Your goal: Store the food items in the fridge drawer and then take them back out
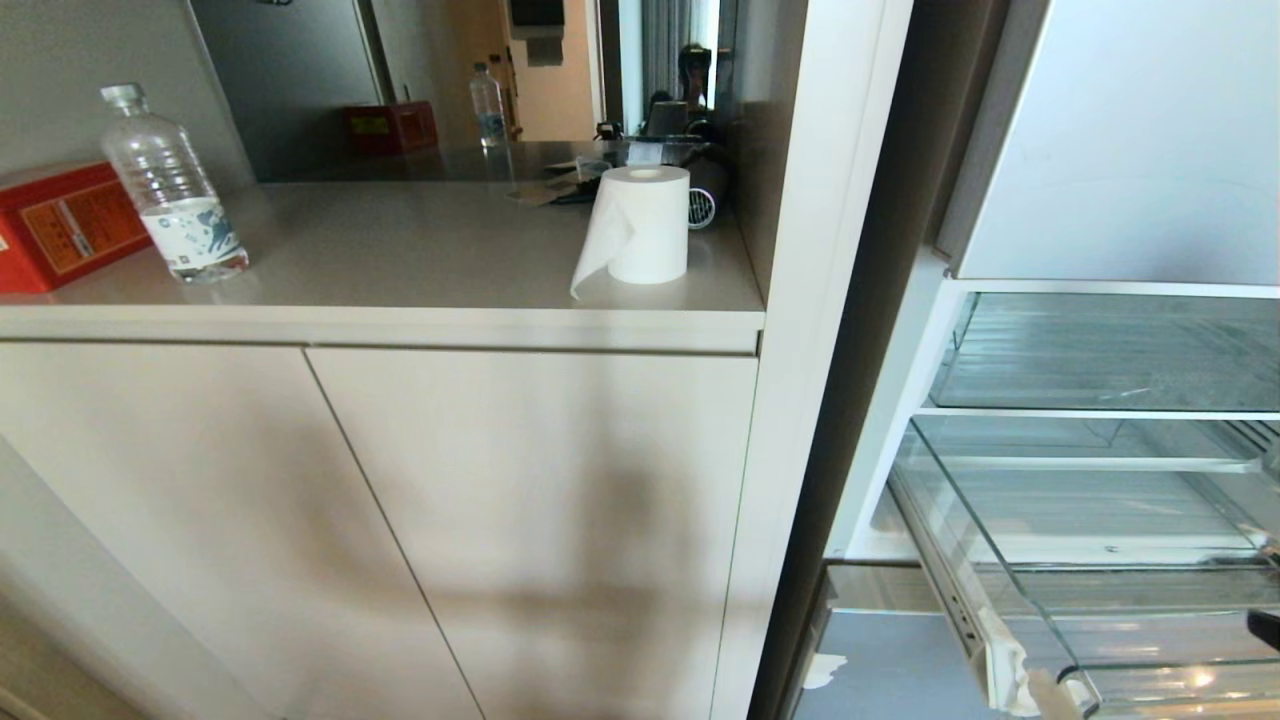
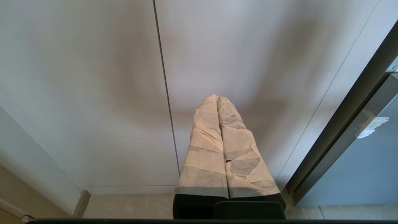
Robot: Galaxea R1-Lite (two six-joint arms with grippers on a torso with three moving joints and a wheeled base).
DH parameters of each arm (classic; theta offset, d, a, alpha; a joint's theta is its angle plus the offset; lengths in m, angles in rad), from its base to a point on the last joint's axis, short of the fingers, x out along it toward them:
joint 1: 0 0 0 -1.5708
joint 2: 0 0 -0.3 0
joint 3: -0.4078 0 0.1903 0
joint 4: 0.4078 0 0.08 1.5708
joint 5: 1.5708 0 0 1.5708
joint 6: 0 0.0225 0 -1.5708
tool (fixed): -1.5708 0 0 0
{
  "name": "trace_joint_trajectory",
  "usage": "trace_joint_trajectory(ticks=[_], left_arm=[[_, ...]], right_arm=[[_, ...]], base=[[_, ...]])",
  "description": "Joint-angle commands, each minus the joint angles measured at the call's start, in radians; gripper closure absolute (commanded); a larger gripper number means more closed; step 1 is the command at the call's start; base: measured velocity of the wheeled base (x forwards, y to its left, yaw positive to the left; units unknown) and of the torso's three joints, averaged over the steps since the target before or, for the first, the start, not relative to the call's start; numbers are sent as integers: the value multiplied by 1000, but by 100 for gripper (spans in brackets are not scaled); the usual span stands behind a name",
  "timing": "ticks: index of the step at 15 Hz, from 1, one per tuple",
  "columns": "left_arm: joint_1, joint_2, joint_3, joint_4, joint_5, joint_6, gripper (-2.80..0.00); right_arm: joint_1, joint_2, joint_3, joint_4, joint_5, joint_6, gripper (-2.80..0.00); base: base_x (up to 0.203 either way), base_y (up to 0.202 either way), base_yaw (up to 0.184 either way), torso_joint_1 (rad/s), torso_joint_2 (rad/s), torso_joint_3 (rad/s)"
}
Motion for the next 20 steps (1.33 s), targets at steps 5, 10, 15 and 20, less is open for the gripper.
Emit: trace_joint_trajectory(ticks=[5,10,15,20], left_arm=[[0,0,0,0,0,0,0],[0,0,0,0,0,0,0],[0,0,0,0,0,0,0],[0,0,0,0,0,0,0]], right_arm=[[3,-253,65,3,53,-3,0],[5,-436,219,1,119,-105,0],[-16,-662,492,-63,131,-233,0],[-28,-771,599,-326,134,-211,0]], base=[[0,0,0,0,0,0],[0,0,0,0,0,0],[0,0,0,0,0,0],[0,0,0,0,0,0]])
